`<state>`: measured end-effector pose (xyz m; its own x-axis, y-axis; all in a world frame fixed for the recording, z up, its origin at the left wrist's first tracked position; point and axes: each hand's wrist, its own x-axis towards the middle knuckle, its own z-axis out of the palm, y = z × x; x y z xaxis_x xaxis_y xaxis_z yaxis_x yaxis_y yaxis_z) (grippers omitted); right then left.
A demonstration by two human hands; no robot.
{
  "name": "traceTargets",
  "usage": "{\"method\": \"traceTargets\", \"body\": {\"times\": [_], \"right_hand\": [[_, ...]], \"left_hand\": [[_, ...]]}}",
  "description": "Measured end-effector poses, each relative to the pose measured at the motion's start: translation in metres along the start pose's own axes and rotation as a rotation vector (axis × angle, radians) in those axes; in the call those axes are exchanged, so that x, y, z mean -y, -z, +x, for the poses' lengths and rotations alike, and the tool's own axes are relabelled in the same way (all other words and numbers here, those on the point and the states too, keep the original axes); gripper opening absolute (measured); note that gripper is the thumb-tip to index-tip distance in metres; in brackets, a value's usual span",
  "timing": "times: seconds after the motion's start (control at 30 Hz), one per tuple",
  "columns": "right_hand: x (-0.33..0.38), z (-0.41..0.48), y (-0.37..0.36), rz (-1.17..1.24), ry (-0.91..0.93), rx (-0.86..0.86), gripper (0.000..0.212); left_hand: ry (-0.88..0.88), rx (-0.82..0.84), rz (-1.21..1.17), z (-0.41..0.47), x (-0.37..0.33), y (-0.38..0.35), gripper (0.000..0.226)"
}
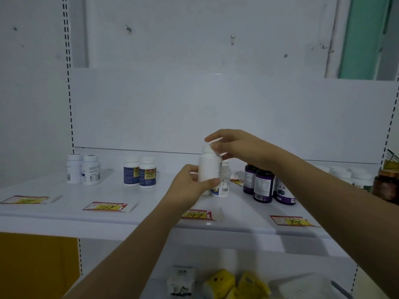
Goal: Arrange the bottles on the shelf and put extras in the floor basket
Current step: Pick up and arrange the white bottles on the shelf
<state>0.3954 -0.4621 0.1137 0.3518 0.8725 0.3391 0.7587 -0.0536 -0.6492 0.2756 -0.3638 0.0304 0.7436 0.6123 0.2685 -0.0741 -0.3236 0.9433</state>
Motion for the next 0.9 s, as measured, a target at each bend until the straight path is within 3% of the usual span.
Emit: {"method": "traceTargets", "body": {"times": [0.13,0.37,0.43,0.57,0.67,0.8,0.9], "right_hand": [[-0.008,0.003,-0.011,-0.09,-0.006,-0.107,0.038],[-0.006,-0.002,0.006,0.14,0.013,-0.026,0.036],[-0.005,-0.002,0.004,0.203,0.011,-0.007,0.038],[-0.004,0.005,-0.004,0.005,-0.008,-0.111,0.039],[0.0,0.007,-0.001,0.106,-0.005,-0.149,0.032],[0.008,0.003,0.005,0.196,0.04,-0.045,0.034],[0.012,0.004,-0.001,0.191,0.024,-0.058,0.039]], "left_hand": [[-0.084,-0.139,0.081,0.001,-0.002,-0.01,0.056],[-0.021,0.082,-0.034,0.003,-0.008,-0.004,0.053],[-0.035,0.036,-0.002,0.004,-0.007,-0.003,0.049],[-0.082,-0.105,0.043,0.002,-0.012,-0.007,0.054],[-0.094,-0.056,0.003,0.001,-0.015,-0.008,0.055],[-0.045,0.045,-0.042,0.001,-0.017,-0.003,0.044],[-0.048,-0.009,-0.026,0.003,-0.019,-0.003,0.047]]}}
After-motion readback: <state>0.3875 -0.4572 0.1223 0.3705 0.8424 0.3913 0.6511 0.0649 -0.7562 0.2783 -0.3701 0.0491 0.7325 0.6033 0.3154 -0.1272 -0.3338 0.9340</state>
